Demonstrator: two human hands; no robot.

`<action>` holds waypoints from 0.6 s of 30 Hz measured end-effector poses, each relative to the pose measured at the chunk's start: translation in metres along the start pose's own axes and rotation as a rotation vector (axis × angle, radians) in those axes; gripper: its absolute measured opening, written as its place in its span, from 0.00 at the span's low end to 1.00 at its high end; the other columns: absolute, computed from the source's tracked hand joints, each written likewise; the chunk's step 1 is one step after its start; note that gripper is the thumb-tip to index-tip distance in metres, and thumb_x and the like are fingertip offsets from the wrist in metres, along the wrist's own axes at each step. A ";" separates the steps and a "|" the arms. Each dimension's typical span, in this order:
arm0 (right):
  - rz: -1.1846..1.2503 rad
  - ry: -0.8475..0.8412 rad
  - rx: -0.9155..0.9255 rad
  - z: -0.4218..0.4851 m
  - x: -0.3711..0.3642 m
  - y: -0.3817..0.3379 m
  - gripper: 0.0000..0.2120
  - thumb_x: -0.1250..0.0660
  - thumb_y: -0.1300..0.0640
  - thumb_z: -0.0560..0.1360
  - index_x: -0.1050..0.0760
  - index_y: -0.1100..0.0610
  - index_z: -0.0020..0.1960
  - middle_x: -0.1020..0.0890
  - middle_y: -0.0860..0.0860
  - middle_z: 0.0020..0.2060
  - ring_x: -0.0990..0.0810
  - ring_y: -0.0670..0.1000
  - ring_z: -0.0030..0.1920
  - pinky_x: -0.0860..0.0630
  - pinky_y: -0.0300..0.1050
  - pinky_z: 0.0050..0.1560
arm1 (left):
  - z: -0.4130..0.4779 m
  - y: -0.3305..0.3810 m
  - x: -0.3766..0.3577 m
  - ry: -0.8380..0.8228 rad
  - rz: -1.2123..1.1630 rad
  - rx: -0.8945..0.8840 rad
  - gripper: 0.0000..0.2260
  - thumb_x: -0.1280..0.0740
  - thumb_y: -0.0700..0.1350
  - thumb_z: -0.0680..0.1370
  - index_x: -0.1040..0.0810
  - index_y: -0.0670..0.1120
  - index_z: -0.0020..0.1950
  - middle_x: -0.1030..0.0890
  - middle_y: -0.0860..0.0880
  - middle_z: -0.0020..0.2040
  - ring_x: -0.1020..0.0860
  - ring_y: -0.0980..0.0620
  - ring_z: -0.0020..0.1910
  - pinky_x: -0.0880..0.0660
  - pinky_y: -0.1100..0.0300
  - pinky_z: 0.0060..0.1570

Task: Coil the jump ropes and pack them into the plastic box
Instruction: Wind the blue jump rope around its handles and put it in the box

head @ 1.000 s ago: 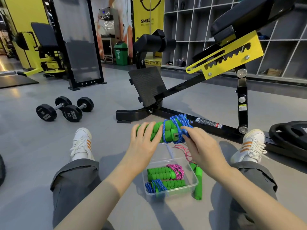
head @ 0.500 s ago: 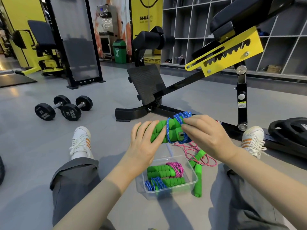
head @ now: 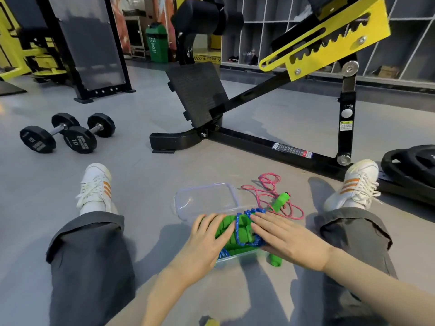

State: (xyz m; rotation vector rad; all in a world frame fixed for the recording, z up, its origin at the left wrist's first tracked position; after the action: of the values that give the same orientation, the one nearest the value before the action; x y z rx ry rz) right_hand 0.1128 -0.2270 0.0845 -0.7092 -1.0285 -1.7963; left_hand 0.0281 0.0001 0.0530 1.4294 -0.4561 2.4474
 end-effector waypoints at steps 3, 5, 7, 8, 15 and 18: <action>0.071 -0.056 -0.038 -0.022 -0.035 0.000 0.20 0.43 0.51 0.81 0.34 0.63 0.67 0.25 0.59 0.64 0.27 0.56 0.65 0.29 0.51 0.65 | -0.005 0.000 -0.037 -0.059 -0.060 -0.008 0.37 0.23 0.40 0.62 0.33 0.45 0.68 0.24 0.42 0.61 0.30 0.43 0.59 0.34 0.48 0.61; 0.122 -0.086 -0.068 -0.031 -0.055 0.004 0.21 0.42 0.51 0.80 0.35 0.63 0.67 0.26 0.59 0.65 0.26 0.56 0.65 0.29 0.50 0.65 | -0.004 -0.002 -0.057 -0.081 -0.074 -0.008 0.37 0.22 0.42 0.61 0.32 0.46 0.67 0.23 0.43 0.59 0.30 0.44 0.58 0.28 0.48 0.60; 0.159 -0.124 -0.096 -0.037 -0.073 0.011 0.22 0.42 0.50 0.80 0.35 0.63 0.67 0.25 0.59 0.64 0.26 0.56 0.64 0.28 0.50 0.64 | 0.000 -0.008 -0.077 -0.095 -0.093 -0.015 0.38 0.21 0.44 0.60 0.32 0.47 0.67 0.22 0.44 0.59 0.31 0.45 0.57 0.27 0.49 0.59; 0.177 -0.144 -0.107 -0.039 -0.080 0.014 0.22 0.42 0.50 0.80 0.35 0.63 0.67 0.25 0.59 0.64 0.25 0.56 0.64 0.27 0.50 0.63 | 0.002 -0.011 -0.085 -0.104 -0.104 -0.019 0.37 0.21 0.46 0.60 0.32 0.47 0.67 0.22 0.44 0.59 0.31 0.45 0.57 0.26 0.50 0.59; 0.334 -0.252 -0.125 -0.049 -0.114 0.033 0.22 0.46 0.48 0.81 0.35 0.63 0.67 0.25 0.60 0.63 0.24 0.56 0.62 0.27 0.47 0.62 | 0.010 -0.026 -0.124 -0.158 -0.210 -0.028 0.28 0.30 0.51 0.62 0.26 0.50 0.62 0.19 0.48 0.54 0.22 0.48 0.50 0.21 0.54 0.47; 0.381 -0.279 -0.118 -0.052 -0.122 0.034 0.22 0.46 0.48 0.81 0.32 0.63 0.67 0.26 0.59 0.65 0.25 0.55 0.64 0.27 0.47 0.63 | 0.005 -0.026 -0.130 -0.162 -0.210 -0.035 0.32 0.22 0.51 0.61 0.29 0.51 0.62 0.19 0.48 0.55 0.28 0.50 0.53 0.21 0.55 0.47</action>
State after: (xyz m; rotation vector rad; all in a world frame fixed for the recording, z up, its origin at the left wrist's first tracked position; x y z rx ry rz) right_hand 0.1921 -0.2276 -0.0273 -1.1705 -0.8959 -1.4607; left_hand 0.1037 0.0122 -0.0550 1.5819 -0.3599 2.1604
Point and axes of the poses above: each hand's wrist, its own z-axis towards the middle knuckle, its own x-axis out of the back of the hand, y = z × x, the point moved 1 cm from there along z, towards the middle knuckle
